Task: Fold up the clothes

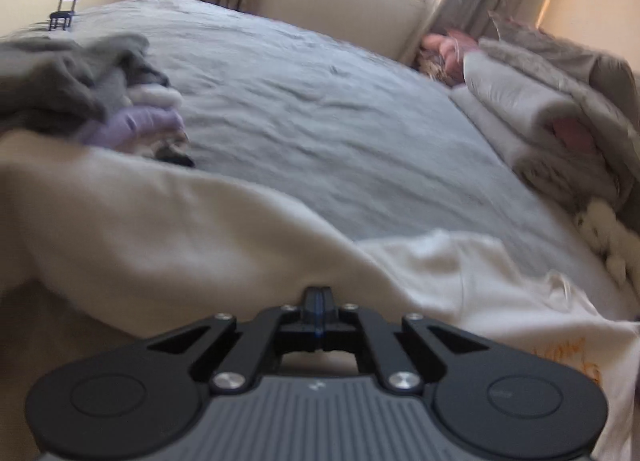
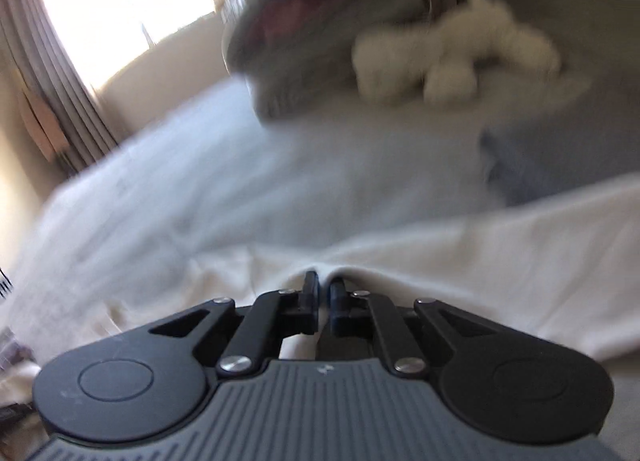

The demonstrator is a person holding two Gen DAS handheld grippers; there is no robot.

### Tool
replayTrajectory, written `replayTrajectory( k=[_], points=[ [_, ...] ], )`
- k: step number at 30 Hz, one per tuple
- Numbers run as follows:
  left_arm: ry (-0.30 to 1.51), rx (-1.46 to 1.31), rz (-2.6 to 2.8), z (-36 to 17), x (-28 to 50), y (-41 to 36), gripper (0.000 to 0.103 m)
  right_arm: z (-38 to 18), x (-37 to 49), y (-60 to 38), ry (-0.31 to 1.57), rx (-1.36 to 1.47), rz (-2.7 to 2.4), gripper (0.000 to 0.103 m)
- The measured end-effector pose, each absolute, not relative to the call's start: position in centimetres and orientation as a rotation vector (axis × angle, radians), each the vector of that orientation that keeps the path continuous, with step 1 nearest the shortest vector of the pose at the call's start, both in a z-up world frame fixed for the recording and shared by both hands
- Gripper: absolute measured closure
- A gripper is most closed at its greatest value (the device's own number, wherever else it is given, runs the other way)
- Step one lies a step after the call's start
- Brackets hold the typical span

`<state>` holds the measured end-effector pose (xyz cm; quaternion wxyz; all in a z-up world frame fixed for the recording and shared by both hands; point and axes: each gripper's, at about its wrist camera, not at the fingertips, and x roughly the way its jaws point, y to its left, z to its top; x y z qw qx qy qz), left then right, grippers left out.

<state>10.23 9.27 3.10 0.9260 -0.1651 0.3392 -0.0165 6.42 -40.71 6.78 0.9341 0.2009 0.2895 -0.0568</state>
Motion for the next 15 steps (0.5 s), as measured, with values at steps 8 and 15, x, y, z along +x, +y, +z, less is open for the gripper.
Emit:
replayTrajectory(
  k=[8, 15],
  points=[
    [0.742, -0.365, -0.082, 3.8, 9.8, 8.8, 0.101, 1.9, 8.6, -37.2, 0.758, 0.041, -0.162, 0.094],
    [0.767, -0.323, -0.21, 4.7, 8.0, 6.3, 0.071, 5.1, 6.7, -38.2, 0.733, 0.152, -0.044, 0.063]
  ],
)
